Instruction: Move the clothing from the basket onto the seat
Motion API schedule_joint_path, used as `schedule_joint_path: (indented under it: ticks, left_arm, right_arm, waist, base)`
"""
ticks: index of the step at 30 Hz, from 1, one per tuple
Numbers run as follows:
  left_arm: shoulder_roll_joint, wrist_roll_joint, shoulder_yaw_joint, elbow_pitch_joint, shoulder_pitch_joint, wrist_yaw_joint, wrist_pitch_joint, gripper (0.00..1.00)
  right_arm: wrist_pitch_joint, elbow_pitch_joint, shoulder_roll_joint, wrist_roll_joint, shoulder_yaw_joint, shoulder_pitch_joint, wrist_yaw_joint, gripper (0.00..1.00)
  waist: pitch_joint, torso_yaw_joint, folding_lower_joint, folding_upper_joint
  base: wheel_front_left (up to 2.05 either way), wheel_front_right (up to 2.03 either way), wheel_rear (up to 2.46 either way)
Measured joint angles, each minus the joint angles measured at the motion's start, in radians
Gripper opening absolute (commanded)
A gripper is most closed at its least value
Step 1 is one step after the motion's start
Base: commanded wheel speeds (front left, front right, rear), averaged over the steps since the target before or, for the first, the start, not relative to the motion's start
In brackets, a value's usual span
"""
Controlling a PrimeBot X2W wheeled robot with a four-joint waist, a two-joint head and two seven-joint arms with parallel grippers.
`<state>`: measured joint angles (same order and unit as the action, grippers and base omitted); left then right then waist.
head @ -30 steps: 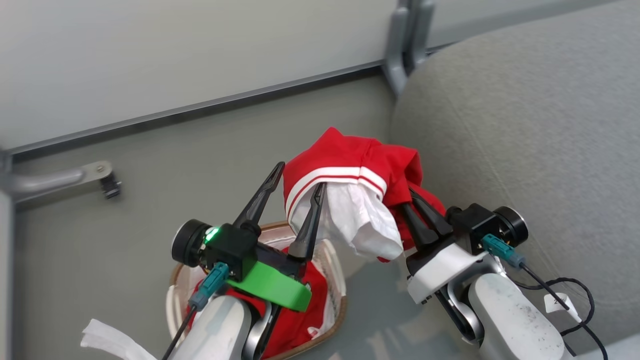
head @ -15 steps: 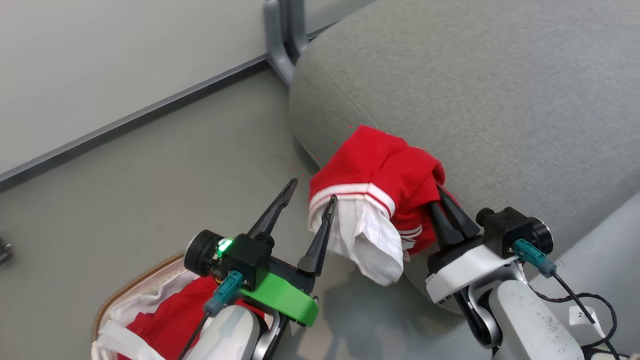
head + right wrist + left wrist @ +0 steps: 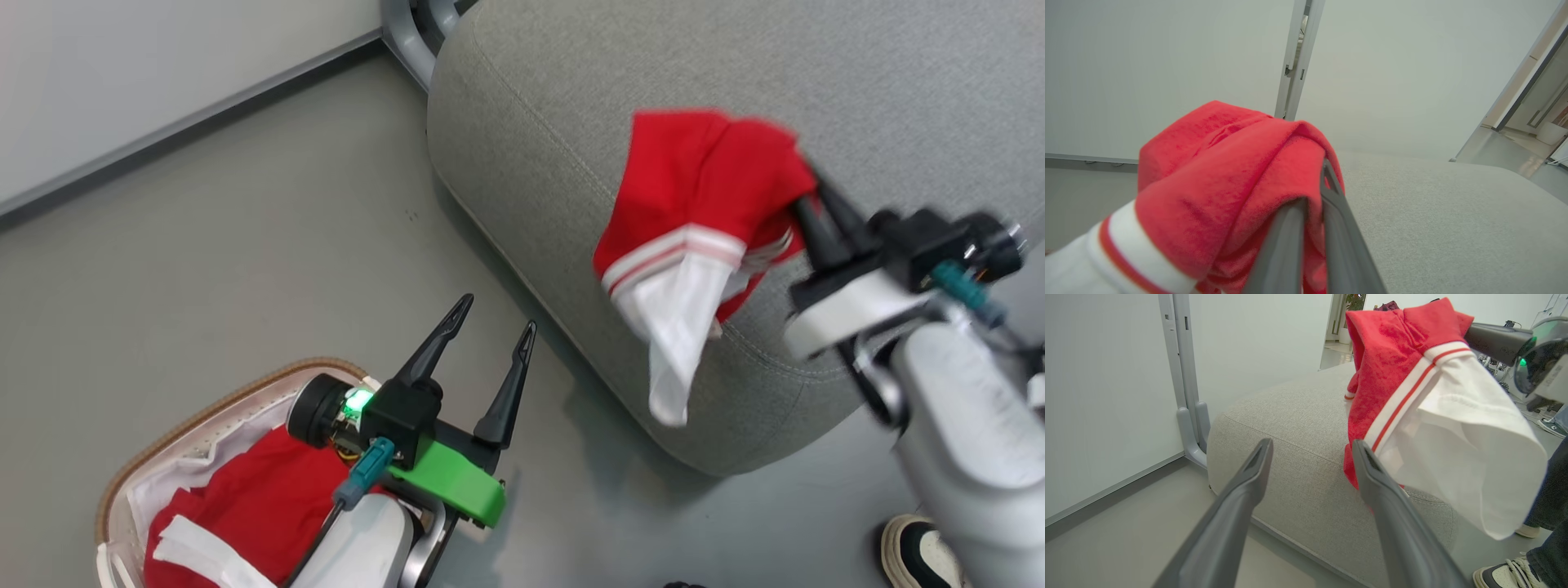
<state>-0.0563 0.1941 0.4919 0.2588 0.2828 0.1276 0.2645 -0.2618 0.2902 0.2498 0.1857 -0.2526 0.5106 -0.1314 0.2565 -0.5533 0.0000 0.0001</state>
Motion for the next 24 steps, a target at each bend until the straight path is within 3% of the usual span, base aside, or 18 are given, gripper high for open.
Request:
schedule_joint_path:
  ticks: [5, 11, 19, 24]
  left_arm:
    - [-0.015, -0.014, -0.001, 0.004, 0.038, 0.000, 0.000, 1.00]
    - [-0.040, -0.035, -0.009, 0.001, 0.100, 0.000, 0.000, 1.00]
    - [-0.057, -0.061, -0.010, 0.001, 0.164, 0.000, 0.000, 1.00]
    - [-0.053, -0.067, -0.006, 0.001, 0.199, 0.000, 0.000, 1.00]
  right_arm:
    - [0.000, 0.066, 0.115, -0.022, 0.063, 0.163, 0.000, 0.00]
    - [0.000, 0.153, 0.205, -0.046, 0.129, 0.303, 0.000, 0.00]
    - [0.000, 0.272, 0.261, -0.094, 0.261, 0.409, 0.000, 0.00]
    - [0.000, 0.363, 0.271, -0.123, 0.461, 0.444, 0.000, 0.00]
  waist:
    - [0.061, 0.018, 0.0000, 0.0000]
    - [0.150, 0.057, 0.0000, 0.0000]
    - [0.277, 0.109, 0.0001, 0.0000]
    - [0.344, 0.150, 0.0001, 0.0000]
  base:
    - [0.00, 0.00, 0.00]
    - [0.00, 0.00, 0.00]
    - [0.00, 0.00, 0.00]
    - [0.00, 0.00, 0.00]
